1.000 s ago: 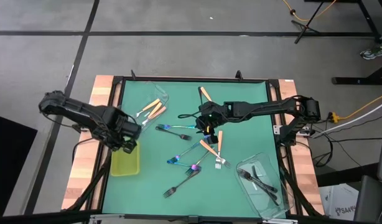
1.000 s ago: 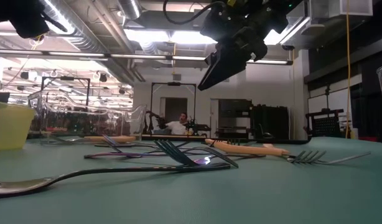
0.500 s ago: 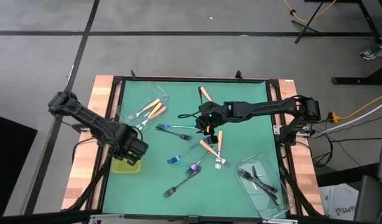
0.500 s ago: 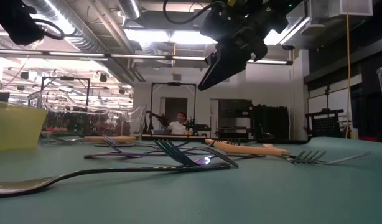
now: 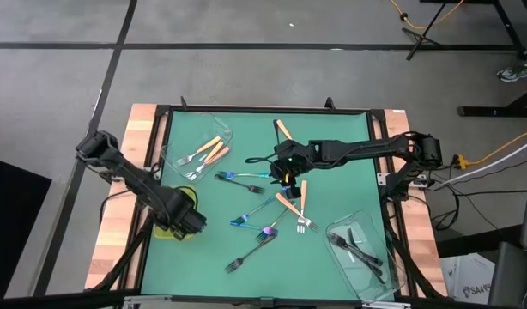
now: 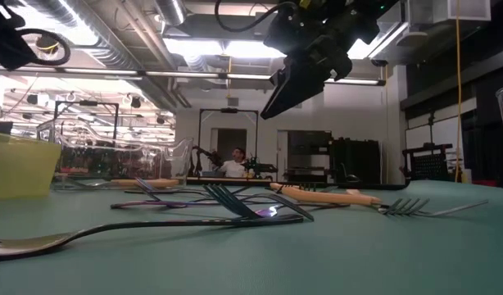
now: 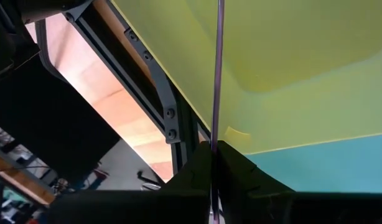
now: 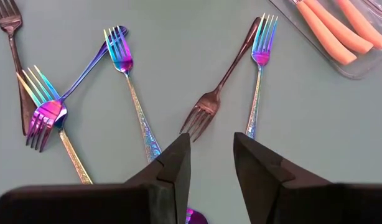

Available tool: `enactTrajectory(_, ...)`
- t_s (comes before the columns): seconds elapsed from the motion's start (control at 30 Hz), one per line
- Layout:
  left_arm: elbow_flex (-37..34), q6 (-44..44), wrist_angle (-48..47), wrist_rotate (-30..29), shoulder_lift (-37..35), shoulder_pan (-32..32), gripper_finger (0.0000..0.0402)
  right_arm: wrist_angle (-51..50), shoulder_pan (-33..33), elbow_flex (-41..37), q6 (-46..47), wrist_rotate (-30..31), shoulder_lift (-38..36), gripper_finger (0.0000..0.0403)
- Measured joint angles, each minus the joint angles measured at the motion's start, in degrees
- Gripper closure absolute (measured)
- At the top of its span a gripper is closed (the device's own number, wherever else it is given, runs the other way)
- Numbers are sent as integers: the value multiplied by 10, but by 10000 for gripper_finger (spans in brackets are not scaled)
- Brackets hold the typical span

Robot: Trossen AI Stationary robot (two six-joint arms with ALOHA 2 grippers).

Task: Sort silverware by color (type)
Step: Put the blue fork in the yellow bin

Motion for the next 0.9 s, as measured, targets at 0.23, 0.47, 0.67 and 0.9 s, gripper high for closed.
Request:
enactTrajectory(0.23,0,1,4,-6,10,-19,397,0,0,0,0,0,0,290)
enactTrajectory(0.47,0,3,30,-35,10,-35,388,-1,0,0,0,0,0,290)
enactTrajectory(0.67,0,4,48,-37,10,-36,358,-1,0,0,0,0,0,290)
enactTrajectory(0.9,0,3,48,-37,10,-36,341,-1,0,0,0,0,0,290)
